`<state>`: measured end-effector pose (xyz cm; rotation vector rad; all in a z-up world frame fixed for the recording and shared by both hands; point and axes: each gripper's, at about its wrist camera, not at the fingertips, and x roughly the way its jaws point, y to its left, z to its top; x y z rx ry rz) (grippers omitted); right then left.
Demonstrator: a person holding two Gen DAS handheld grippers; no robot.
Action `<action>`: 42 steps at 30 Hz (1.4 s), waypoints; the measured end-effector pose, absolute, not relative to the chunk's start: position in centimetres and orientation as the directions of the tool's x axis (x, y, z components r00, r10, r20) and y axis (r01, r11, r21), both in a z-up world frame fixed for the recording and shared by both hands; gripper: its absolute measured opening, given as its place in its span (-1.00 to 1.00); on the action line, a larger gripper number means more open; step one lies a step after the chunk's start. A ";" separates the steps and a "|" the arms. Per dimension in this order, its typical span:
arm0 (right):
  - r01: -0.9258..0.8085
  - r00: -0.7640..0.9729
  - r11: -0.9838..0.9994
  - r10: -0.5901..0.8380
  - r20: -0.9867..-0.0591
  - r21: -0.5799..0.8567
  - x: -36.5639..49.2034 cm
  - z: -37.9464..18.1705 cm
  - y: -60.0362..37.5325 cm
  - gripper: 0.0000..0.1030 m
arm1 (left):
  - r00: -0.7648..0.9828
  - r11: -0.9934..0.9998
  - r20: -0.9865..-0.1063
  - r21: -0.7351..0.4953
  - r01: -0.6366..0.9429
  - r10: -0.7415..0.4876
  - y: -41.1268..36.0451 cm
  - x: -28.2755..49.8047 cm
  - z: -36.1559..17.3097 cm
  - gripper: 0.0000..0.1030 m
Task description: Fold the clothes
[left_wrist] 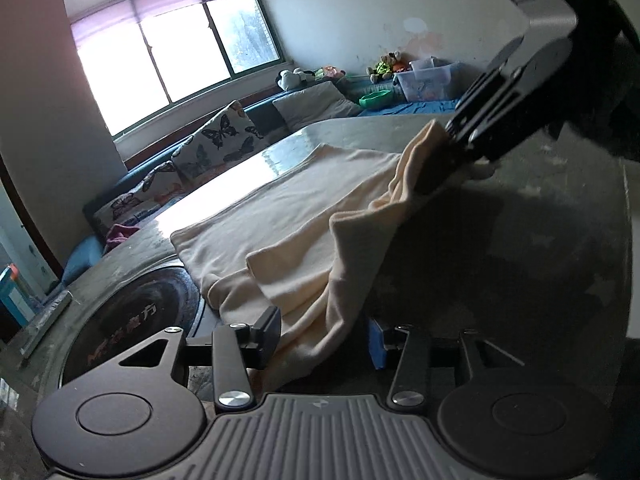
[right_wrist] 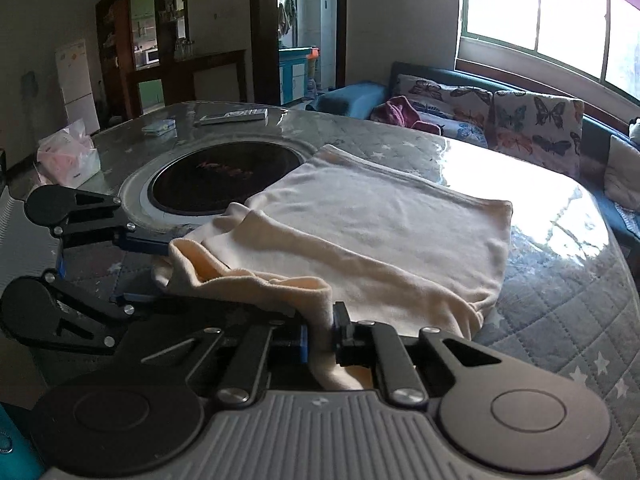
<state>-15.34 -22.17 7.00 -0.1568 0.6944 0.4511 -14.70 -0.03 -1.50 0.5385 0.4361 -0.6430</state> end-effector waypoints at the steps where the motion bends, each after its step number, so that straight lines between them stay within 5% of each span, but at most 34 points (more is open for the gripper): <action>1: -0.451 0.678 0.892 0.348 -0.647 0.007 -15.3 7.0 -22.1 -0.80 | 0.719 0.672 -0.537 0.334 0.661 -0.440 0.0 -14.6 -1.6 -0.07; 3: -0.452 0.683 0.892 0.344 -0.644 -0.003 -15.5 7.0 -22.0 -0.81 | 0.715 0.672 -0.542 0.329 0.664 -0.441 0.0 -14.2 -1.7 -0.28; 4: -0.452 0.686 0.892 0.342 -0.642 -0.008 -15.5 7.0 -21.9 -0.81 | 0.711 0.672 -0.545 0.322 0.666 -0.444 0.1 -14.0 -1.7 -0.65; 5: -0.452 0.689 0.892 0.342 -0.640 -0.010 -15.6 6.9 -21.9 -0.82 | 0.707 0.673 -0.548 0.316 0.669 -0.446 0.2 -13.7 -1.7 -0.80; 7: -0.452 0.698 0.892 0.343 -0.629 -0.016 -16.1 7.0 -21.8 -0.83 | 0.709 0.682 -0.537 0.299 0.667 -0.458 0.7 -13.7 -1.3 -0.88; 25: -0.572 0.654 0.820 0.446 -0.611 -0.014 -24.4 13.4 -21.7 -0.84 | 0.647 0.651 -0.435 0.165 0.741 -0.626 4.8 -19.3 6.7 -0.90; 32: -0.545 0.689 0.834 0.385 -0.614 -0.089 -18.3 14.5 -21.6 -0.84 | 0.687 0.688 -0.437 0.187 0.701 -0.581 2.6 -14.1 7.2 -0.90; 42: -0.472 0.682 0.871 0.263 -0.683 -0.137 -5.6 10.5 -20.6 -0.83 | 0.706 0.795 -0.560 0.133 0.592 -0.433 -1.1 -2.3 4.1 -0.89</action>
